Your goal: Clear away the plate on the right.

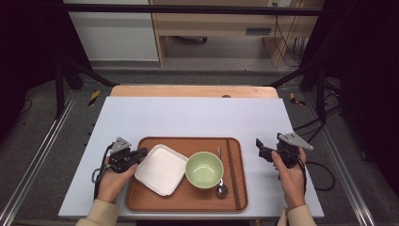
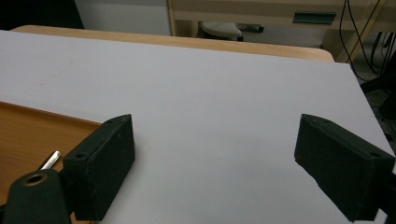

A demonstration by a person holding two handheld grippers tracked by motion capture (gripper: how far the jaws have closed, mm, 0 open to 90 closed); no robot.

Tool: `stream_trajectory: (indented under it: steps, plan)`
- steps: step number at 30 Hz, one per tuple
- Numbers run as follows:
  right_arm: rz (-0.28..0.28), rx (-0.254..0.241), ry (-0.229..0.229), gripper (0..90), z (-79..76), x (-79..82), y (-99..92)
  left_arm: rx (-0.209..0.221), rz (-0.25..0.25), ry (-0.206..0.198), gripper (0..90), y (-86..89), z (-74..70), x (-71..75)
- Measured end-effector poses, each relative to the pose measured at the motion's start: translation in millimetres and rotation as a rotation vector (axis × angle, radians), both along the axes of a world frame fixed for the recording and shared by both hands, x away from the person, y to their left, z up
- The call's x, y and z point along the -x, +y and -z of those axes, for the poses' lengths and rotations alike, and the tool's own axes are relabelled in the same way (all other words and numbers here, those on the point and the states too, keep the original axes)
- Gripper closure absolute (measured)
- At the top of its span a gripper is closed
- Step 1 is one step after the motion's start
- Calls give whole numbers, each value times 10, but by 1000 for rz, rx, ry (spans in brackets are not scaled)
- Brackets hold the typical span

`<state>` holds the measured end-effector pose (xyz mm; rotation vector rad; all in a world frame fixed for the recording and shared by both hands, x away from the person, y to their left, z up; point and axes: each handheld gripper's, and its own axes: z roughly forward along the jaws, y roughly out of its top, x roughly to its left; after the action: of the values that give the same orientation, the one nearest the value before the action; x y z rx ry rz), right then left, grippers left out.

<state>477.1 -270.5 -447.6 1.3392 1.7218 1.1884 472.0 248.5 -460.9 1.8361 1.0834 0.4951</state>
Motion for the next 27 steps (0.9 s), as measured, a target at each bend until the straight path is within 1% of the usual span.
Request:
stream_trajectory:
  steps: [3,4,7,9,11,14,18,20,22,24,25,27]
  plan:
    - [-1,1,0,127,0,-1,2,5,1,-54,739,10,-70,20]
    - [-1,3,-1,126,0,-1,2,-1,1,-69,706,14,-91,27]
    - [-2,4,-3,122,-3,1,0,5,-3,-119,569,10,-143,41]
    - [-4,-3,-4,113,-3,0,2,8,9,-143,473,8,-176,43]
    - [-5,-13,2,99,-3,-1,4,22,35,-169,368,2,-204,43]
    - [-7,-21,-2,93,-18,7,12,42,68,-211,250,1,-251,60]
    - [-25,-25,-41,92,-50,17,33,60,121,-256,178,-11,-336,98]
    - [-32,-43,-59,93,-83,35,52,65,146,-282,157,-15,-383,119]
    - [-47,-49,-88,94,-111,42,61,65,170,-300,134,-14,-420,137]
    - [-58,-66,-97,93,-139,57,79,65,198,-315,104,-4,-440,153]
    - [-63,-70,-103,93,-149,65,87,59,204,-327,87,2,-448,161]
    - [-75,-76,-108,88,-170,83,106,54,215,-339,74,20,-468,174]
